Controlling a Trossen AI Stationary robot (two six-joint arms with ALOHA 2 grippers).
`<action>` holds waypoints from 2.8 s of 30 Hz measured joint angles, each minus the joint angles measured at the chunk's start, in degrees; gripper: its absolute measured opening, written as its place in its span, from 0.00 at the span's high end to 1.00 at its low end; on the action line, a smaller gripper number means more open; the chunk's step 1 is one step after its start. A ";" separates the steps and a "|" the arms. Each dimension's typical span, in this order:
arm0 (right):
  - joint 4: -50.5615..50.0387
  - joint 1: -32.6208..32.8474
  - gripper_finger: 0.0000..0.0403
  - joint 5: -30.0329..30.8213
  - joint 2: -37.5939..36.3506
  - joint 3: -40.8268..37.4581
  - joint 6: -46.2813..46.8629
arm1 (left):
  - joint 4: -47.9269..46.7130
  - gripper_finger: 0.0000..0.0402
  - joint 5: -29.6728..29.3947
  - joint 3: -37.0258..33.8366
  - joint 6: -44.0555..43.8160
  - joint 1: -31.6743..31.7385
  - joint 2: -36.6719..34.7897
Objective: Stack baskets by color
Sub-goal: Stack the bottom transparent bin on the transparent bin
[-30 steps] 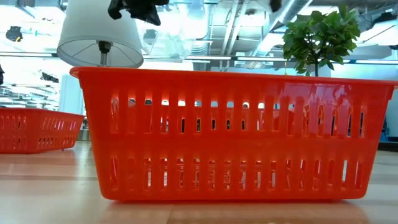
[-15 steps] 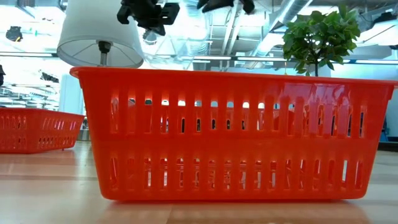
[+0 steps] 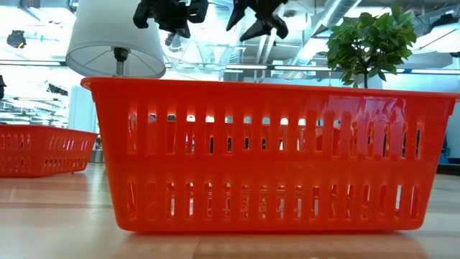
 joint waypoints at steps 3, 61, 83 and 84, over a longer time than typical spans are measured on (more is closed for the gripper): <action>1.24 -0.47 0.54 -0.76 -0.25 0.09 -3.02 | -0.24 1.00 2.33 -0.02 -1.90 0.24 0.00; -39.34 -24.70 1.00 -40.36 26.87 40.57 -55.67 | -22.51 0.29 41.18 -1.79 -5.13 -6.89 -21.43; -39.28 -24.85 1.00 -35.86 28.06 40.50 -63.05 | -16.50 0.29 41.62 -6.86 -6.84 -6.93 -21.35; -39.30 -24.85 1.00 -35.75 28.06 40.50 -63.18 | -16.50 0.29 41.62 -6.86 -6.80 -6.93 -21.35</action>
